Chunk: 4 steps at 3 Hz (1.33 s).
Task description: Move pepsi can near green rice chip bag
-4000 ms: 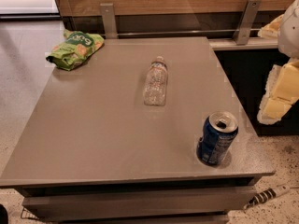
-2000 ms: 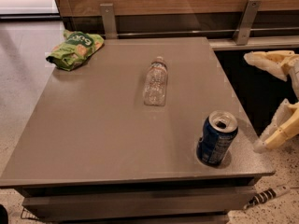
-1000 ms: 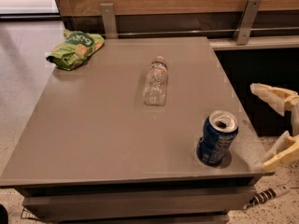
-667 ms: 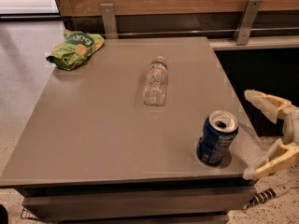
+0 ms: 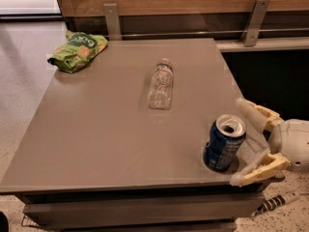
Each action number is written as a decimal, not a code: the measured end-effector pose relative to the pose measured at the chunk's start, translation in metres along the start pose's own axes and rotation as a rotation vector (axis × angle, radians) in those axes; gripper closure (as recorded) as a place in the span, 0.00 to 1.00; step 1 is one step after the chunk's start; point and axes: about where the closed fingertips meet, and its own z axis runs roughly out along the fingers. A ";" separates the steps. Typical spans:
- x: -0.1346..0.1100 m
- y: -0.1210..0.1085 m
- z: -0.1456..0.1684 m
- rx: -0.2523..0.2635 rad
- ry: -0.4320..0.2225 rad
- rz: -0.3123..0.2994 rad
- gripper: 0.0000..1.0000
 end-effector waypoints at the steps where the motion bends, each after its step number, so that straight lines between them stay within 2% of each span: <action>1: -0.004 0.001 0.007 0.016 -0.028 -0.006 0.16; 4: -0.009 0.003 0.013 0.009 -0.031 -0.015 0.86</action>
Offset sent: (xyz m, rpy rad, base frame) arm 0.0013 0.0082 0.0033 0.0273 -0.0183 -0.0152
